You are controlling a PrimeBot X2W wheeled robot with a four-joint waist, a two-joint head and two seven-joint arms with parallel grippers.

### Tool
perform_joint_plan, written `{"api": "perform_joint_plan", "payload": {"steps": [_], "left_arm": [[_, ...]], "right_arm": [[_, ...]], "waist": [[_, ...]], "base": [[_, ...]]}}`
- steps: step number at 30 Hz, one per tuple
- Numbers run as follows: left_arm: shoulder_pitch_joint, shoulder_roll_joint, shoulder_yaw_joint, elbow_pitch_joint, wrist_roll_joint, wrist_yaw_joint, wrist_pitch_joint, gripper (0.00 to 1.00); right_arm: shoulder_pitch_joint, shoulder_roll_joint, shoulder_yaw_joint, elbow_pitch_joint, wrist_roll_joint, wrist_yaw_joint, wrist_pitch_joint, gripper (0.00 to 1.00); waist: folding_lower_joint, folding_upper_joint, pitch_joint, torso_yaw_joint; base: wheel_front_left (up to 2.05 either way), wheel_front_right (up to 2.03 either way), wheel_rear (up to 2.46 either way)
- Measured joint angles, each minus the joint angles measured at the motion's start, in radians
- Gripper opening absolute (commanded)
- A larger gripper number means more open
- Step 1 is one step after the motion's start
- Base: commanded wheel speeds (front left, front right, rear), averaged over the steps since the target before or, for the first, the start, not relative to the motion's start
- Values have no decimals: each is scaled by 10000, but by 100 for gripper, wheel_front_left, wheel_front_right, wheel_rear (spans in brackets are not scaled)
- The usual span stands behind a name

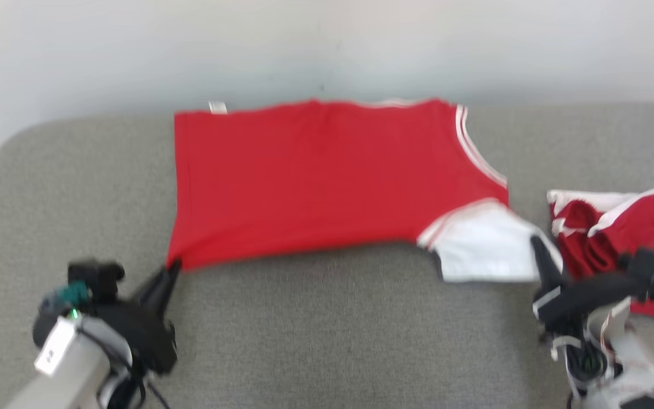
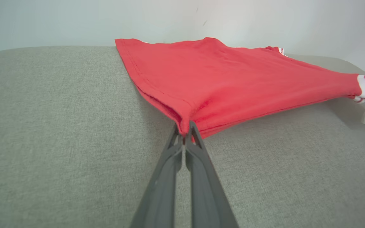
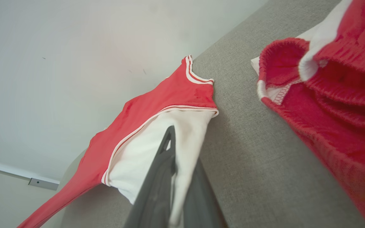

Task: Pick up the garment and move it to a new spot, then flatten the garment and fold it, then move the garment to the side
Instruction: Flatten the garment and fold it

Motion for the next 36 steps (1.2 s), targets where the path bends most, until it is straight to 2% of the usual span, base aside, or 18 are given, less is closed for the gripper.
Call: {"api": "perform_joint_plan", "payload": {"steps": [6,11,16,21,24,36], "left_arm": [[1321,35,-332,-169,274,173,0,0],[2470,328,-499,-525,445,554,0,0],[3136,328,-637,-1005,725,1020,0,0],[3647,384,-660,-1473,830,1327,0,0],[3996,629,-614,-1586,842,1461,0,0],[4244,754,-422,-2092,966,1670,0,0]], "right_arm": [[1704,-199,249,-77,-92,73,15,0],[2809,-339,796,-594,-639,75,13,0],[3512,-669,1244,-1231,-1321,67,-8,0],[4305,-930,1505,-1864,-1802,-198,-77,0],[4412,-963,1561,-2096,-1871,-293,-63,0],[4935,-1028,1530,-2700,-1870,-918,288,0]], "waist": [[0,0,-889,4],[0,-1,-1617,0],[0,0,-2195,-8],[1,-1,-2489,115],[3,-1,-2551,192],[4,1,-2363,248]], "base": [[0,0,0],[0,0,0],[0,0,0],[0,0,0],[0,0,0],[0,0,0]]}}
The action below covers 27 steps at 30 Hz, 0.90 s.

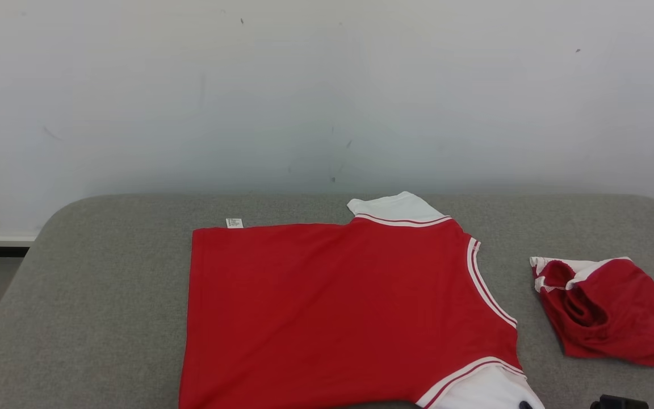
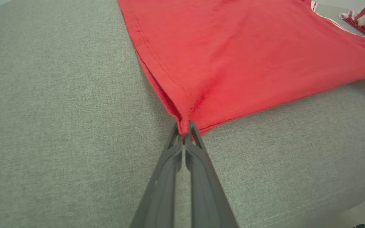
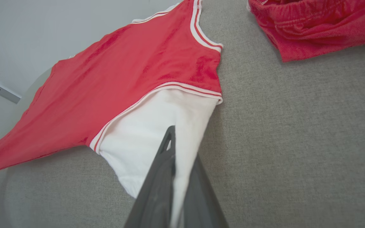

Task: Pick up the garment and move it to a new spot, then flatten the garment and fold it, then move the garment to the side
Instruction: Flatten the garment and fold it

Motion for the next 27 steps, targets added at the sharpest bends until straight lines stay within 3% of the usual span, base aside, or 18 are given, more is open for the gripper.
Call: {"api": "perform_joint_plan", "payload": {"steps": [12,27], "left_arm": [[-27,-324,42,644,-69,15,0,0],[-220,-800,19,1595,-148,-291,8,0]], "right_arm": [[164,-63,249,-217,-351,-493,322,0],[35,-115,731,27,-955,-771,686,0]], "waist": [[0,0,165,-76],[0,0,286,-111]], "base": [[0,0,0],[0,0,0]]}}
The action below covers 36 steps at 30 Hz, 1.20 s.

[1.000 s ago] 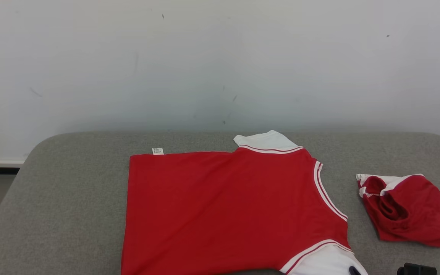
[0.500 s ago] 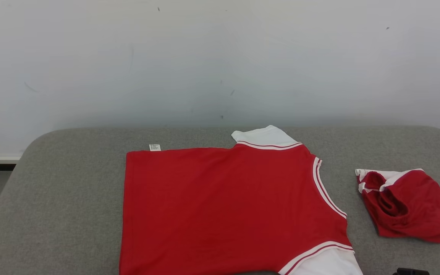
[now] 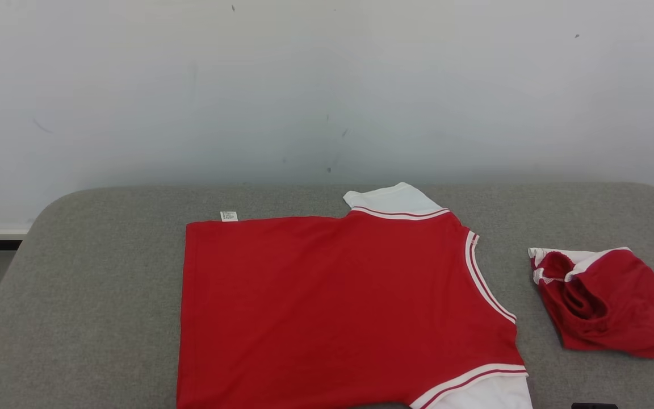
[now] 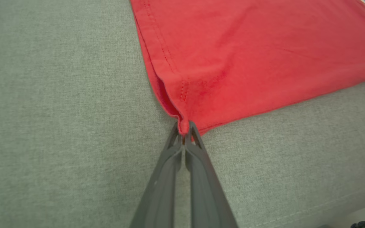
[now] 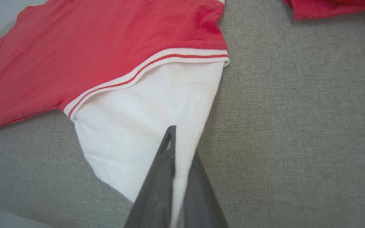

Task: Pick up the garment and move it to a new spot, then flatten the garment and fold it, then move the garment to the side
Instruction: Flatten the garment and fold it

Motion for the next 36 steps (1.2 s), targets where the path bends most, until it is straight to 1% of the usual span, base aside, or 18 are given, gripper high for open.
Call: {"api": "perform_joint_plan", "payload": {"steps": [2,5,6,7,8,9,10,11,12,13,20,25,29,36], "left_arm": [[-12,-61,-4,96,-40,-56,12,0],[-13,-125,-10,261,-56,-90,10,8],[-13,-134,-10,316,-56,-142,10,14],[-13,-138,-4,370,-56,-165,10,27],[-13,-146,-2,414,-58,-165,10,49],[-14,-163,12,451,-59,-165,10,75],[-26,-221,27,546,-73,-165,10,100],[-28,-245,40,602,-75,-165,10,100],[-28,-257,44,652,-77,-163,10,100],[-27,-253,56,704,-94,-161,10,100],[-8,-244,228,821,-130,-138,6,100],[4,-123,531,708,-138,73,6,100],[1,-31,963,290,-136,299,6,100],[-6,96,1735,-782,58,558,6,100]], "right_arm": [[-28,0,21,35,-2,-8,6,0],[-92,0,56,86,-10,-21,8,0],[-101,0,58,104,-10,-40,8,0],[-104,0,56,127,-10,-40,8,0],[-105,0,56,148,-10,-44,10,0],[-105,10,44,169,-10,-61,8,0],[-109,21,38,217,-10,-96,8,32],[-110,23,35,240,-10,-96,6,81],[-112,23,27,265,-10,-98,4,81],[-114,23,12,288,-10,-98,4,100],[-111,-21,-368,291,27,-176,-165,100],[-100,-171,-732,-121,127,-186,-512,100],[-115,-245,-874,-616,100,-184,-920,100],[-644,-360,-865,-1258,-477,-173,-1680,100]], "waist": [[0,0,20,2],[0,0,51,4],[0,0,63,5],[0,0,75,6],[0,0,88,7],[0,0,100,8],[0,1,124,10],[0,0,136,12],[0,0,147,13],[0,0,157,15],[0,0,209,11],[0,1,196,2],[0,1,162,-4],[0,0,79,-30]], "base": [[0,0,0],[0,0,0],[0,0,0],[0,0,0],[0,0,0],[0,0,0],[0,0,0],[0,0,0],[0,0,0],[0,0,0],[0,0,0],[0,0,0],[0,0,0],[0,0,0]]}}
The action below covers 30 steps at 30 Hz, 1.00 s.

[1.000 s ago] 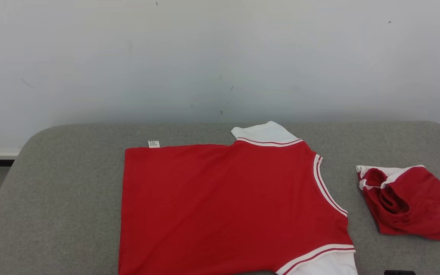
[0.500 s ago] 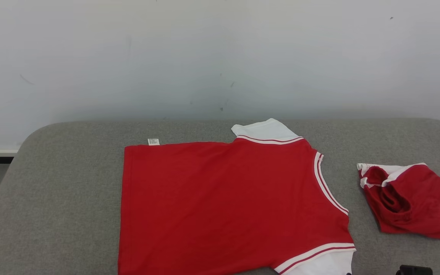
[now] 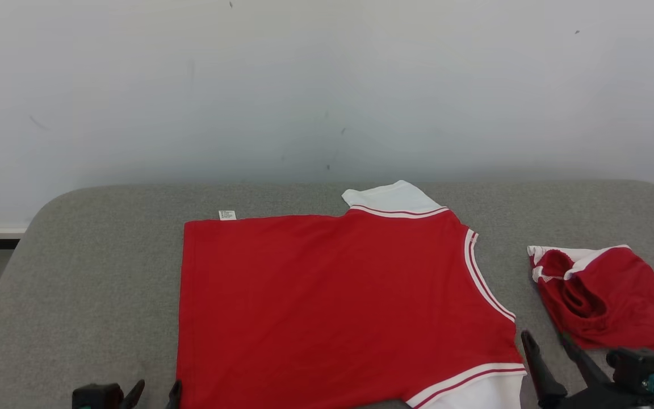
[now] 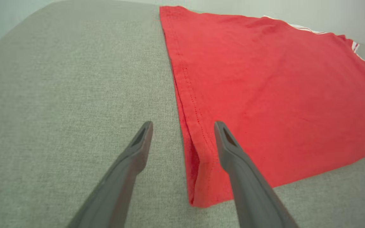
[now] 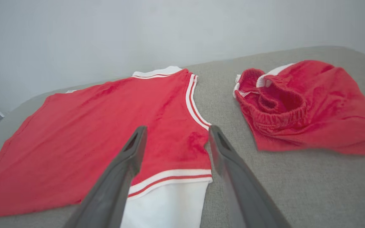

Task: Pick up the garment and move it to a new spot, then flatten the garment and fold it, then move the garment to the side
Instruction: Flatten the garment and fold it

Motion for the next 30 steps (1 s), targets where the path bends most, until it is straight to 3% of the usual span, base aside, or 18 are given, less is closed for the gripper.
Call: {"api": "perform_joint_plan", "payload": {"steps": [11,19,30], "left_arm": [[350,374,1361,-1323,230,192,-12,100],[863,71,2188,-1873,525,251,-12,100],[1274,-132,3425,-2013,1304,259,-13,100]], "right_arm": [[-679,-186,125,-424,-805,46,-863,100],[-722,-253,311,-433,-1267,140,-1145,100],[-682,-276,-207,-236,-1346,134,-1369,100]], "waist": [[0,0,-85,-228],[0,0,15,-461],[0,0,153,-504]], "base": [[0,0,0],[0,0,0],[0,0,0]]}}
